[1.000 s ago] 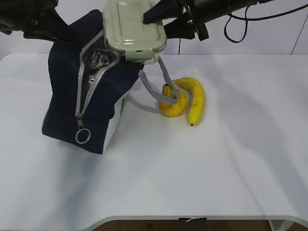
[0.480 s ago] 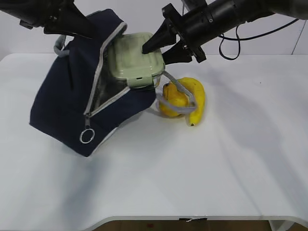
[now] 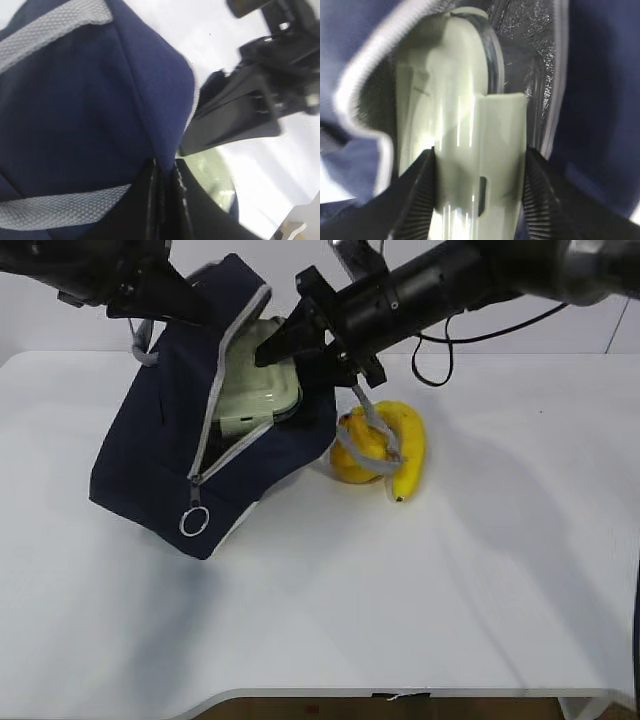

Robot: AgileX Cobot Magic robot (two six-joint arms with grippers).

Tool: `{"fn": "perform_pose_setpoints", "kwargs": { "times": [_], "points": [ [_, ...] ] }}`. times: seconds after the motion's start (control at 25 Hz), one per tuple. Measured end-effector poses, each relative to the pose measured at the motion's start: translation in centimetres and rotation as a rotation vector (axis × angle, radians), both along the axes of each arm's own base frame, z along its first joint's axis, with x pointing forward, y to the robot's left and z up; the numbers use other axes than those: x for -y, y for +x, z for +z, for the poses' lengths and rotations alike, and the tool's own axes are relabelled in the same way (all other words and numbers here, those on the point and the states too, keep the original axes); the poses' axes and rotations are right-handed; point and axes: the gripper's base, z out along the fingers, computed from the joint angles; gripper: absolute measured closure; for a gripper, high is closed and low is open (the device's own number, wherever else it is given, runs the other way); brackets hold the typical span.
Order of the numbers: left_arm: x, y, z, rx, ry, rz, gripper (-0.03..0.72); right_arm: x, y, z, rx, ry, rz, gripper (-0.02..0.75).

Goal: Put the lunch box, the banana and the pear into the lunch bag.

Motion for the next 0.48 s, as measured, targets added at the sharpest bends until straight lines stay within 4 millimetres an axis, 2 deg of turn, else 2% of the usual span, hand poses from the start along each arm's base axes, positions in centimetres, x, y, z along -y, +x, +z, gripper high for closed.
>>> {"fn": "perform_pose_setpoints", "kwargs": {
  "times": [0.28,0.48],
  "points": [
    [0.3,1.7,-2.6,-0.032,0.010,0.012,0.670,-1.3,1.3,-5.3,-0.079,0.015,-0.030,0.356],
    [0.4,2.3,-4.1,-0.066,0.018,0.012,0.670,-1.4,1.8,-7.2,-0.087,0.002,-0.038,0.356]
  ]
}}
